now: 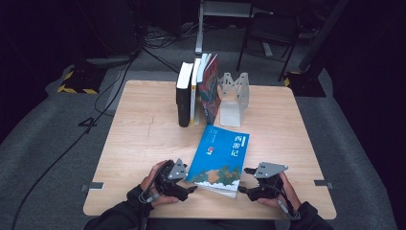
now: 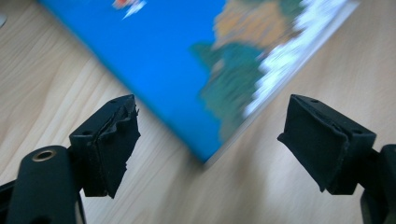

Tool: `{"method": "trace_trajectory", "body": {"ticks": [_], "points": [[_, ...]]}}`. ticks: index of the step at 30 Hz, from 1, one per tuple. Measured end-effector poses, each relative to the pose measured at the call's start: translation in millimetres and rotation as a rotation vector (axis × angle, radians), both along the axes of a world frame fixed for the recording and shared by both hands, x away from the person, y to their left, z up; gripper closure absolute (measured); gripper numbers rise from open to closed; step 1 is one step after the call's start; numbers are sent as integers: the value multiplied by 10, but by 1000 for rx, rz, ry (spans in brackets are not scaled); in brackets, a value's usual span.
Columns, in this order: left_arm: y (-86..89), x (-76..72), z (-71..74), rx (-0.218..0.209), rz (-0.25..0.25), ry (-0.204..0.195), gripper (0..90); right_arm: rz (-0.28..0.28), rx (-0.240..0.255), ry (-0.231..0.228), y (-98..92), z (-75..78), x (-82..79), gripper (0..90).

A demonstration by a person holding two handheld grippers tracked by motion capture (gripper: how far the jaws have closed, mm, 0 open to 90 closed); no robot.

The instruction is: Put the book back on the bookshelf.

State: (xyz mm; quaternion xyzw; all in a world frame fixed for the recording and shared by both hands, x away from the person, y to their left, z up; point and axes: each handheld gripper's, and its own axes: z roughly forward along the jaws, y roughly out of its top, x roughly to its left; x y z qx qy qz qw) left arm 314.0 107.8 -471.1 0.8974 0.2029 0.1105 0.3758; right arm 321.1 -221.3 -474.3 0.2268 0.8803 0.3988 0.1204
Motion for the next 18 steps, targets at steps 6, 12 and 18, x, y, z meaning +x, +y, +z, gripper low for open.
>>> {"method": "trace_trajectory", "body": {"ticks": [6, 12, 18], "points": [[-372, -105, 1, 46, -61, -12, 197, -16, 40, -26, 27, 84, 22, 276], [-596, -91, -5, 43, -51, -26, 216, -29, 87, -59, 74, 190, 73, 276], [-711, -31, -21, 51, 4, -36, 240, -37, 115, -86, 147, 263, 141, 276]]}}
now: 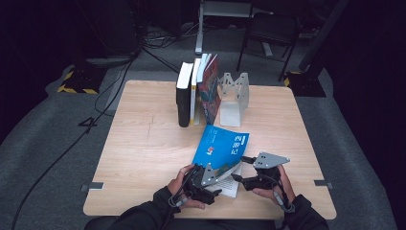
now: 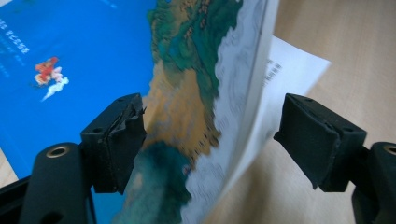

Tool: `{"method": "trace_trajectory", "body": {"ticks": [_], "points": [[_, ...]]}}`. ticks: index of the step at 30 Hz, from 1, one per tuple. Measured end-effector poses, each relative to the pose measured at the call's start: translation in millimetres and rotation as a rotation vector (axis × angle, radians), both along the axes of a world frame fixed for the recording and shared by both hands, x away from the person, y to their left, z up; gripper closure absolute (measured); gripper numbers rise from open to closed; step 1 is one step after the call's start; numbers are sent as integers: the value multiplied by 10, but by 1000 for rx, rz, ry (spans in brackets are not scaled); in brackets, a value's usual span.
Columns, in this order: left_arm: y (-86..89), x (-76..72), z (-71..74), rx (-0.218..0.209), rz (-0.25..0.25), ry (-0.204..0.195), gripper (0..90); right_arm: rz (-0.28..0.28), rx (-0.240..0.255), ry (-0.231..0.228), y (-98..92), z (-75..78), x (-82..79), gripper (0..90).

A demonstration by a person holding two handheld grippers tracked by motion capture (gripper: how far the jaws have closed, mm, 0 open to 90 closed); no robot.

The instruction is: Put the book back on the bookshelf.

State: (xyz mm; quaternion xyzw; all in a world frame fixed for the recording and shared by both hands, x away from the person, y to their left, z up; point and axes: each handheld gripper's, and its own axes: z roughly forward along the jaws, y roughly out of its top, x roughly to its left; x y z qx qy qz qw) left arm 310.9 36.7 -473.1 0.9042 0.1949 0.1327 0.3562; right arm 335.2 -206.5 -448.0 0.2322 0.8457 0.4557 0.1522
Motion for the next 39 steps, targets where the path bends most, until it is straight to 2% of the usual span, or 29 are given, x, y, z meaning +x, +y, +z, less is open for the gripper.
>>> {"method": "trace_trajectory", "body": {"ticks": [2, 4, 6, 9, 13, 17, 21, 24, 26, 32, 34, 35, 36, 37, 39], "points": [[-27, 31, 6, 0, 19, -14, 260, 0, 1, -5, 12, 12, 7, 276], [-35, 70, 18, -17, 22, -22, 353, 3, -3, -19, 37, 35, 25, 276], [-30, 102, 36, -9, 30, -32, 481, 5, -2, -23, 48, 43, 39, 275], [-27, 80, 62, 19, -20, -67, 628, 15, -8, -23, 33, 38, 43, 276], [-8, 68, 87, 13, -26, -88, 716, 32, -7, -30, -31, 52, 23, 287], [53, 83, 118, -31, -26, -70, 737, 26, 7, -34, -71, 71, 30, 284], [189, 77, 149, -46, -38, -57, 756, 22, -9, -54, -57, 90, 33, 273], [332, 40, 173, -74, -62, -89, 779, 73, -32, -60, -1, 113, 27, 264], [434, 28, 191, -86, -70, -86, 789, 133, -47, -49, 48, 142, 55, 264], [649, 2, 201, -90, -96, -61, 791, 151, -59, -60, 175, 136, 141, 264], [695, -6, 203, -91, -96, -59, 789, 173, -56, -47, 213, 119, 156, 259], [695, -6, 203, -91, -96, -59, 789, 190, -83, -48, 251, 100, 159, 261], [726, -20, 216, -82, -93, -69, 790, 183, -117, -59, 289, 74, 177, 270], [748, -23, 222, -76, -95, -73, 790, 182, -121, -59, 303, 58, 198, 289], [811, -25, 230, -79, -81, -72, 790, 149, -94, -44, 311, -14, 266, 326]]}}
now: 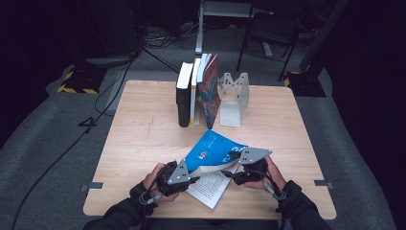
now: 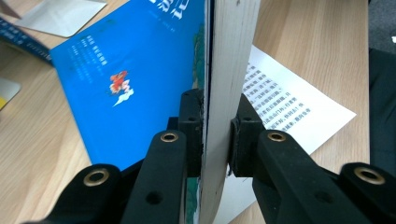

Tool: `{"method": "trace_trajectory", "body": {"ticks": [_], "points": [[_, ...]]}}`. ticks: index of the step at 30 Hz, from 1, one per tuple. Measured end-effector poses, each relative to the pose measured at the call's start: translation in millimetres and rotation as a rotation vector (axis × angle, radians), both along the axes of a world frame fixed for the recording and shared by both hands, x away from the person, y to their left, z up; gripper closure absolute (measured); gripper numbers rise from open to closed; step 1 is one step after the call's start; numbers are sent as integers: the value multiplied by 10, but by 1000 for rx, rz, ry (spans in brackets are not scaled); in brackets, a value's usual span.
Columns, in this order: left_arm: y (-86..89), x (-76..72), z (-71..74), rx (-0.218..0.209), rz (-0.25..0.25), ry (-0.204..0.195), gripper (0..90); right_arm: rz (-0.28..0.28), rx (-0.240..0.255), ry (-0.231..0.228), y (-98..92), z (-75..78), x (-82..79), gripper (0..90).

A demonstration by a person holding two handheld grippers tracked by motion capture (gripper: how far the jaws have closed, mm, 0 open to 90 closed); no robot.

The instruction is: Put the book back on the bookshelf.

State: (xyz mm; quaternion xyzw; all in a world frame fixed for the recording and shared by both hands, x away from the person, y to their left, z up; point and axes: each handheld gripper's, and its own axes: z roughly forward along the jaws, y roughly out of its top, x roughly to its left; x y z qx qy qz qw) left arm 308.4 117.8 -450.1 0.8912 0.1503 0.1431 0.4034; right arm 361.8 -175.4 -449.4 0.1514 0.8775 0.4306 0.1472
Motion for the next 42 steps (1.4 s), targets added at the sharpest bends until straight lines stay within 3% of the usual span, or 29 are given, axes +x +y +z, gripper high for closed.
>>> {"method": "trace_trajectory", "body": {"ticks": [2, 4, 5, 8, 12, 13, 14, 15, 17, 22, 24, 29, 33, 35, 37, 39, 42], "points": [[33, 2, -3, -1, 4, 3, 785, -7, -2, 2, -1, -31, 23, 346], [106, 4, -24, 2, 18, 13, 779, 0, -39, -21, -11, -104, 50, 436], [130, 5, -29, 4, 21, 18, 773, 17, -33, -23, -19, -129, 54, 463], [195, 11, -19, 8, 45, 18, 737, 52, -56, -73, 10, -130, -6, 585], [250, -5, -74, 74, 126, 13, 627, 83, -87, -114, 30, -76, -131, 668], [250, -5, -74, 74, 126, 13, 611, 83, -94, -121, 26, -71, -158, 676], [282, 0, -128, 104, 151, 1, 606, 84, -103, -128, 19, -67, -188, 683], [297, 28, -136, 90, 153, 14, 606, 82, -107, -129, 12, -65, -205, 686], [287, 86, -132, 65, 149, 28, 616, 64, -108, -126, 0, -57, -244, 692], [149, 232, -135, 69, 113, 19, 624, 27, -106, -123, -107, 12, -334, 719], [33, 406, -121, 67, 76, 22, 618, -1, -101, -117, -183, 23, -370, 730], [-150, 553, -106, 73, 84, 36, 568, -33, -99, -119, -305, 62, -400, 749], [-280, 469, -74, 45, 56, 25, 502, -34, -89, -112, -356, 80, -393, 747], [-335, 386, -17, 41, 48, 1, 498, -29, -92, -108, -357, 82, -384, 744], [-377, 329, 31, 18, 29, -9, 569, -22, -92, -106, -362, 76, -377, 739], [-414, 289, 17, 52, -2, -26, 628, -19, -95, -105, -367, 58, -376, 726], [-391, 287, -39, 55, -17, -6, 677, -3, -84, -82, -381, 17, -355, 683]]}}
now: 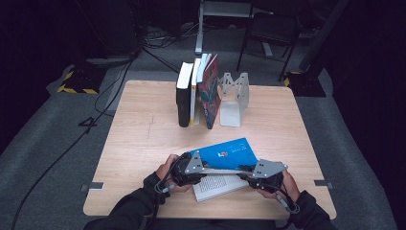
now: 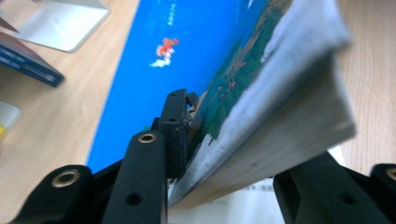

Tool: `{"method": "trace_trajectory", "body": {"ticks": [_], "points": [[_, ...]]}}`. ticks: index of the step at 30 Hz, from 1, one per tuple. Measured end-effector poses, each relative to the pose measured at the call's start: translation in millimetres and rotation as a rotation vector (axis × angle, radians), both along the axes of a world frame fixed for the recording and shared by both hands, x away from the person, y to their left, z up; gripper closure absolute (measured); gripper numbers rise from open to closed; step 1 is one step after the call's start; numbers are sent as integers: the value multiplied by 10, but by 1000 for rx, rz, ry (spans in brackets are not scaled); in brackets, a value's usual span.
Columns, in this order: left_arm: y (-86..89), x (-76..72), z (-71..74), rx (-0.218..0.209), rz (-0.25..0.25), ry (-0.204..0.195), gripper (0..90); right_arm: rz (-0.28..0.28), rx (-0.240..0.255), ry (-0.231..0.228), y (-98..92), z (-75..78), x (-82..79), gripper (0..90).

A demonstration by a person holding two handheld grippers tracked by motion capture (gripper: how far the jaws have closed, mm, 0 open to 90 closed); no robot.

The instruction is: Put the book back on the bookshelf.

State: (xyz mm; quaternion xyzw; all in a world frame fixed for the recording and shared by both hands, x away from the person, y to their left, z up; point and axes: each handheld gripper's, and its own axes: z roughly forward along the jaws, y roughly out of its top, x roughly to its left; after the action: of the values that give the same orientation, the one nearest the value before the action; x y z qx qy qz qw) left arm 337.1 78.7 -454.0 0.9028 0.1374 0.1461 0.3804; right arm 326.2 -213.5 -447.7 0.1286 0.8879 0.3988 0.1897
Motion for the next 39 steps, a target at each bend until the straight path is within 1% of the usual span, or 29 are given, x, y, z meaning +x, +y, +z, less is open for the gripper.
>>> {"method": "trace_trajectory", "body": {"ticks": [1, 2, 3, 4, 5, 6, 7, 8, 10, 11, 12, 14, 15, 16, 18, 19, 21, 22, 23, 25, 27, 29, 30, 31, 34, 35, 36, 38, 39], "points": [[6, 2, -4, 13, -13, -8, 688, 1, 8, 11, -10, -8, 7, 667], [6, 2, -4, 13, -13, -8, 694, 1, 8, 11, -10, -8, 7, 667], [19, 12, -6, -1, -12, 4, 694, -7, 31, 40, -63, -30, 47, 609], [33, 21, -6, -7, -12, 9, 696, -28, 16, 44, -98, -40, 67, 575], [33, 21, -6, -7, -12, 9, 700, -28, 16, 44, -98, -40, 67, 575], [53, 33, -7, -18, -13, 18, 703, -66, 19, 57, -235, -67, 129, 498], [82, 44, -3, -17, -21, 20, 707, -79, 35, 67, -290, -77, 152, 483], [82, 44, -3, -17, -21, 20, 711, -79, 35, 67, -290, -77, 152, 483], [109, 49, -5, -25, -32, 14, 716, -120, 82, 93, -446, -119, 217, 462], [123, 58, -7, -26, -39, 15, 719, -120, 105, 104, -476, -137, 234, 456], [137, 67, -10, -30, -42, 18, 721, -118, 111, 101, -479, -144, 238, 459], [183, 89, -1, -33, -44, 20, 721, -104, 100, 67, -449, -133, 224, 490], [223, 110, 4, -42, -40, 29, 721, -99, 101, 53, -440, -127, 209, 528], [252, 128, 3, -45, -39, 36, 717, -88, 109, 44, -434, -126, 198, 555], [303, 163, -4, -46, -36, 50, 705, -59, 102, 39, -399, -136, 183, 607], [322, 171, -7, -40, -32, 55, 696, -49, 88, 29, -364, -134, 167, 632], [348, 159, 4, -33, -17, 47, 673, -43, 53, -2, -289, -114, 116, 659], [351, 135, 17, -26, 0, 42, 658, -47, 52, -3, -271, -105, 102, 665], [348, 102, 35, -16, 9, 24, 642, -47, 51, -8, -256, -90, 90, 670], [332, 20, 88, -5, 18, 2, 602, -51, 50, -4, -224, -56, 61, 678], [316, -51, 143, -5, 5, -5, 587, -50, 52, -1, -183, -31, 20, 688], [294, -100, 165, 17, 14, -23, 612, -41, 41, 0, -137, -13, -23, 697], [294, -100, 165, 17, 14, -23, 636, -41, 41, 0, -137, -13, -23, 697], [305, -95, 154, 20, 16, -18, 636, -36, 42, 1, -114, 1, -41, 701], [369, -63, 118, 47, 16, -8, 673, -15, 27, -16, -27, 58, -102, 710], [387, -54, 112, 50, 7, -8, 680, -6, 25, -19, -7, 70, -116, 711], [425, -36, 103, 39, 6, 7, 682, 5, 27, -20, 7, 75, -120, 710], [471, -10, 75, 40, 1, 25, 683, 51, 43, -18, 31, 59, -110, 680], [481, -2, 64, 39, 0, 29, 683, 70, 62, -12, 19, 36, -80, 627]]}}
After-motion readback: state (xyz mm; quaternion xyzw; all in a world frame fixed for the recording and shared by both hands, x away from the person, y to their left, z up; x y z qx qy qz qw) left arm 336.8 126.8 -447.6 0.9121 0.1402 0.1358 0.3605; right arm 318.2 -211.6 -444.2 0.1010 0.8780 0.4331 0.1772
